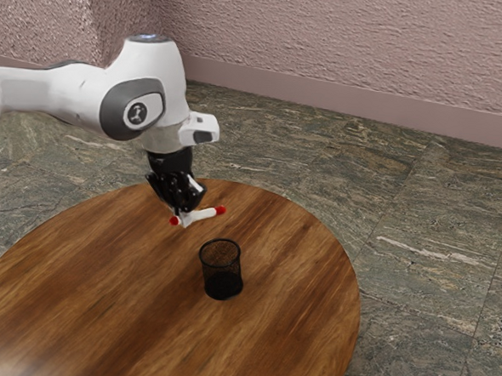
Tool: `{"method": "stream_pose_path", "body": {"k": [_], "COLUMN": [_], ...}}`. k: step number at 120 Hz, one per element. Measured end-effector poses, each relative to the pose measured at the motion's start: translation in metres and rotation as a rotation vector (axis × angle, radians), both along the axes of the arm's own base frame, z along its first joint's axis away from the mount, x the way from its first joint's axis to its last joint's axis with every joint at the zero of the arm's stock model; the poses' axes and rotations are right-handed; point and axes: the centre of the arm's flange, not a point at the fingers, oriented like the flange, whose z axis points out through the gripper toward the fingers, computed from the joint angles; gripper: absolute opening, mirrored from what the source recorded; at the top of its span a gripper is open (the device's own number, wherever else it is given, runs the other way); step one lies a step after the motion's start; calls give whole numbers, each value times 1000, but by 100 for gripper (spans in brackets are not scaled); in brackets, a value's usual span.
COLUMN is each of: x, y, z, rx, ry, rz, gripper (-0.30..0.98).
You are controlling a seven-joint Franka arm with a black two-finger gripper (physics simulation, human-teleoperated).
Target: Put the marker into the pen holder.
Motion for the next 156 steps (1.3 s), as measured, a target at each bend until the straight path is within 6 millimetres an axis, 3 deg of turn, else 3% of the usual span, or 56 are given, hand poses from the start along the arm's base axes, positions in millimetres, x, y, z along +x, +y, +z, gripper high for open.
{"method": "stream_pose_path", "body": {"k": [13,23,37,64,71,77,87,92,96,100,109,115,131,139,150,156], "x": [-21,-35,-46,-49,-38,-20,15,27,32,32,27,25,45,53,59,66], "y": [-61,-96,-126,-175,-168,-141,-48,3,26,22,-24,-38,-29,-29,-31,-30], "z": [1,-3,-14,11,21,26,23,9,-4,-12,-16,-15,-18,-35,-61,-60], "rx": [4,12,25,29,26,25,24,25,26,28,34,36,38,42,33,21], "ry": [36,68,107,77,62,58,71,104,133,153,170,172,176,207,253,251], "rz": [-110,-171,-223,-303,-284,-228,-53,40,81,74,-6,-31,-12,-8,-3,4], "gripper": [-9,-9,-8,-7,-7,-7,-6,-6,-5,-5,-4,-4,-4,-2,17,27]}}
